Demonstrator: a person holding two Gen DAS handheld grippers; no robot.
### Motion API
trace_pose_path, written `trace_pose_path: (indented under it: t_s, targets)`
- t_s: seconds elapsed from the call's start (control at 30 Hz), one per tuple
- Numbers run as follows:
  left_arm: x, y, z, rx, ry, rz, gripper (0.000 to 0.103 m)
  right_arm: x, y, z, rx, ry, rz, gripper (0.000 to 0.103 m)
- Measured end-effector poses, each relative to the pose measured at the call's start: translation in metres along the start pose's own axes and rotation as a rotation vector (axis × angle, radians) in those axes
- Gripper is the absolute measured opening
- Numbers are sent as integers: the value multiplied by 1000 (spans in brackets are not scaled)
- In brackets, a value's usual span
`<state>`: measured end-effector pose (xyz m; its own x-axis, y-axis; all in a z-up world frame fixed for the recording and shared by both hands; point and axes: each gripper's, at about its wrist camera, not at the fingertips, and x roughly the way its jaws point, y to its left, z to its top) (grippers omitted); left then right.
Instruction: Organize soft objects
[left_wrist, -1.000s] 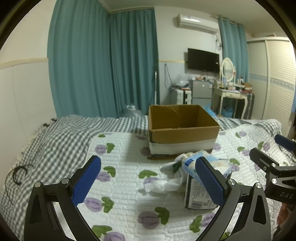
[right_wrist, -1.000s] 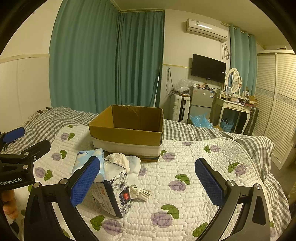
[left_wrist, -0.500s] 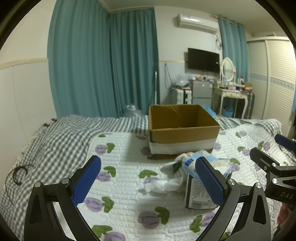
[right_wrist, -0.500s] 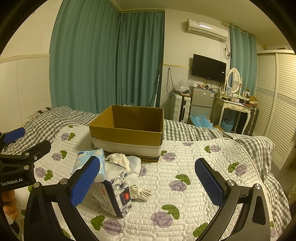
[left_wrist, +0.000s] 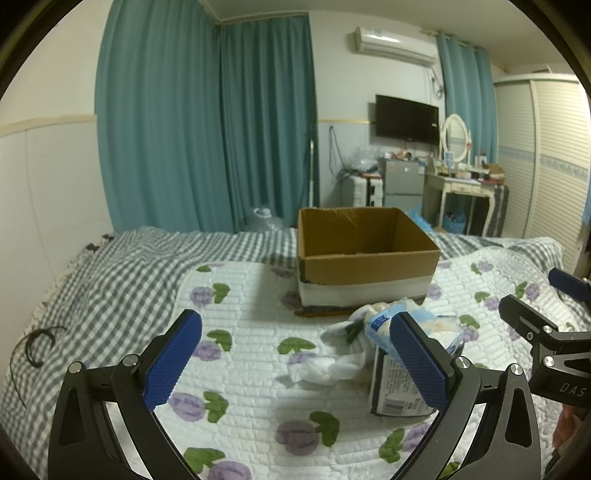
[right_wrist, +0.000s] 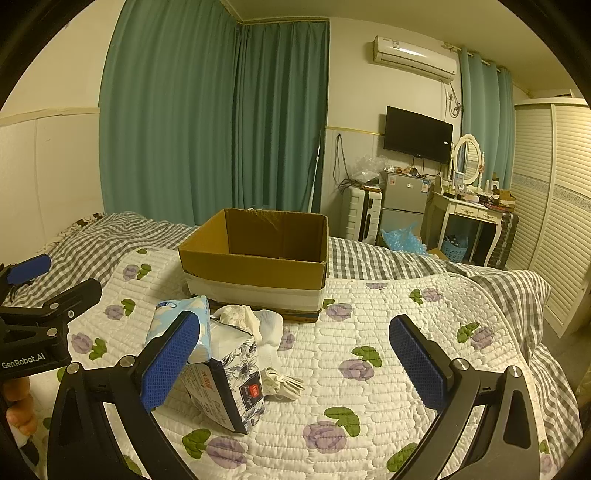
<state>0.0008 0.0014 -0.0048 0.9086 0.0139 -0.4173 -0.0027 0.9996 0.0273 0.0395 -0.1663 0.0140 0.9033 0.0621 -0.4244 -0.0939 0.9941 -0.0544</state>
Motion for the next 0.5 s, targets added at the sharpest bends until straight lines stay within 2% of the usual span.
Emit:
trace_pose_path:
  t_s: [0.5]
  targets:
    - [0, 0, 0, 0, 2, 0, 103, 1, 1, -1, -2, 2, 3, 103]
